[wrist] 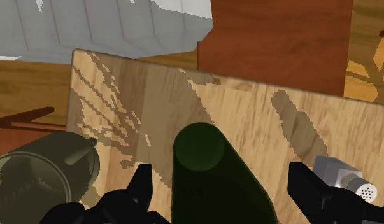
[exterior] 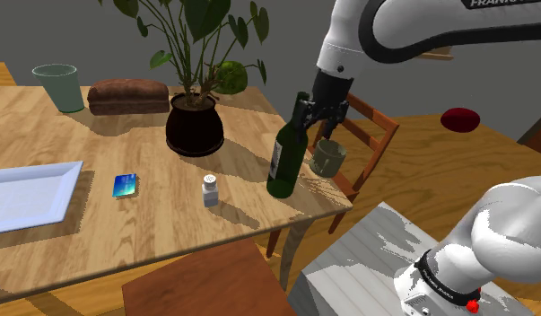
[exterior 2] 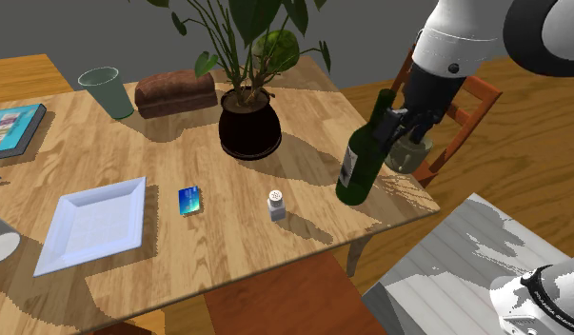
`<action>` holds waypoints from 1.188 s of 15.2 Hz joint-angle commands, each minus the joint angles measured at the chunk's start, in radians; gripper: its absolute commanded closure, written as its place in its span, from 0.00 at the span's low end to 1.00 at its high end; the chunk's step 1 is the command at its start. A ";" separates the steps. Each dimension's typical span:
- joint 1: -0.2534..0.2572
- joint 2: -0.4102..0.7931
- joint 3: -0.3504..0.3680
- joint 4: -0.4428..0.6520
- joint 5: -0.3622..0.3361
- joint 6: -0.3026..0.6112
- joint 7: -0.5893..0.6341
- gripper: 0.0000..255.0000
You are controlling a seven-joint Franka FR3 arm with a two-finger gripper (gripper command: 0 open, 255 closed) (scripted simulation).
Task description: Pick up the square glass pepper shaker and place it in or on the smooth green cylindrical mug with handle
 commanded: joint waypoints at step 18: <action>0.133 0.695 0.195 0.455 -0.402 0.234 0.419 0.00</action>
